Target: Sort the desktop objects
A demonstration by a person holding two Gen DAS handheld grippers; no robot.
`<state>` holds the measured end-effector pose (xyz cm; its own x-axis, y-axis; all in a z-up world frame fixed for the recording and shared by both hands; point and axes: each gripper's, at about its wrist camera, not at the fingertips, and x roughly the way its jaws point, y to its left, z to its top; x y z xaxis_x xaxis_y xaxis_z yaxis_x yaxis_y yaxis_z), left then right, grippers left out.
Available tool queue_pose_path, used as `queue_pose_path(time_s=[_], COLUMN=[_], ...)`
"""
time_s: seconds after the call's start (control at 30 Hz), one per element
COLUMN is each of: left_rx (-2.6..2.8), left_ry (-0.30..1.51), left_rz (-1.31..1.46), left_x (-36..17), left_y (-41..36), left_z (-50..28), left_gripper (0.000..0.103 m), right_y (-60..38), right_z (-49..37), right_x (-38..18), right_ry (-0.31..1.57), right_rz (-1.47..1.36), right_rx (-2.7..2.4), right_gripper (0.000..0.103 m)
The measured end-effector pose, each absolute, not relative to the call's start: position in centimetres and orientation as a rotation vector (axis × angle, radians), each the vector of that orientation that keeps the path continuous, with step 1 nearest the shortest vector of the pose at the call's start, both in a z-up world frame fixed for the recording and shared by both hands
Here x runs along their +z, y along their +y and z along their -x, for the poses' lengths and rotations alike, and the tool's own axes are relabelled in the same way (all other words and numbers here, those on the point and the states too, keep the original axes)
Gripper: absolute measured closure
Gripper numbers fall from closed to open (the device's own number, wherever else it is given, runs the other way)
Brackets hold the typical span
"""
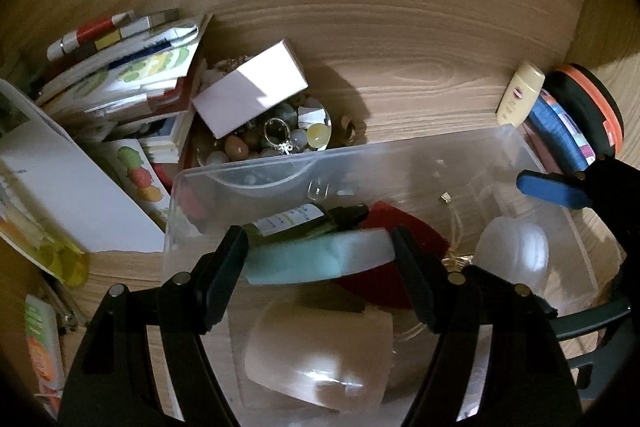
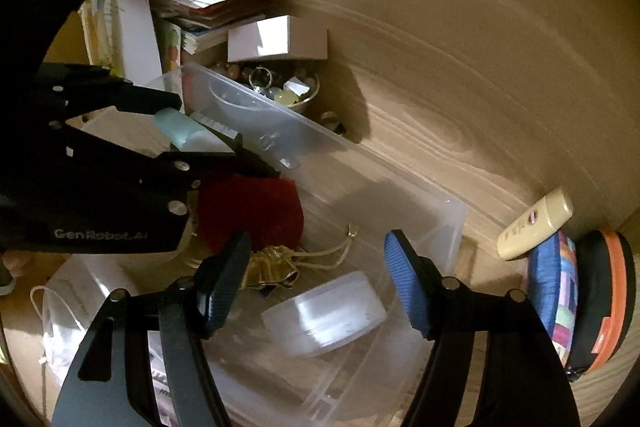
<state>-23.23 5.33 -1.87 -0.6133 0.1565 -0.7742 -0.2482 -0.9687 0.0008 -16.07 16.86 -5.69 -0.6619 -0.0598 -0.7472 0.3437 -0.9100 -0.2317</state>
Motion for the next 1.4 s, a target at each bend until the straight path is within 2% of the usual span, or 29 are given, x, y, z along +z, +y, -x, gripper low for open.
queue_pose_path(time_s=[0.23, 0.37, 0.43, 0.5, 0.6, 0.73, 1.13, 1.4], left_rx=[2.663, 2.674, 2.686, 2.71, 2.73, 2.698, 2.773, 2.781], left_ry=[0.165, 0.131, 0.11, 0.127, 0.17, 0.122, 0.146, -0.031], left_rz=[1.165, 1.103, 1.046, 0.98, 0.908, 0.876, 0.754, 0.731], left_x=[-0.2, 0.9, 1.5, 2.3, 2.9, 3.7, 5.3, 5.3], left_y=[4.9, 4.4, 4.1, 4.1, 4.3, 3.6, 1.4, -2.8], left_z=[21.7, 20.6, 19.7, 18.6, 17.0, 15.1, 9.7, 6.7], left_gripper=[0.028, 0.027, 0.023, 0.011, 0.008, 0.003, 0.002, 0.002], right_y=[17.5, 18.0, 18.2, 18.3, 18.3, 18.1, 18.6, 18.1], right_z=[14.0, 12.7, 11.9, 11.2, 10.3, 8.7, 4.2, 1.9], right_x=[-4.2, -3.1, -2.5, -2.2, -2.0, -1.9, -1.4, -2.5], right_ry=[0.481, 0.448, 0.435, 0.424, 0.398, 0.362, 0.254, 0.245], right_rz=[-1.107, -1.062, -1.029, -1.008, -0.99, -0.967, -0.945, -0.953], right_rx=[-2.677, -2.715, -2.739, -2.747, -2.749, -2.757, -2.792, -2.769], right_gripper=[0.037, 0.031, 0.028, 0.027, 0.026, 0.022, 0.021, 0.021])
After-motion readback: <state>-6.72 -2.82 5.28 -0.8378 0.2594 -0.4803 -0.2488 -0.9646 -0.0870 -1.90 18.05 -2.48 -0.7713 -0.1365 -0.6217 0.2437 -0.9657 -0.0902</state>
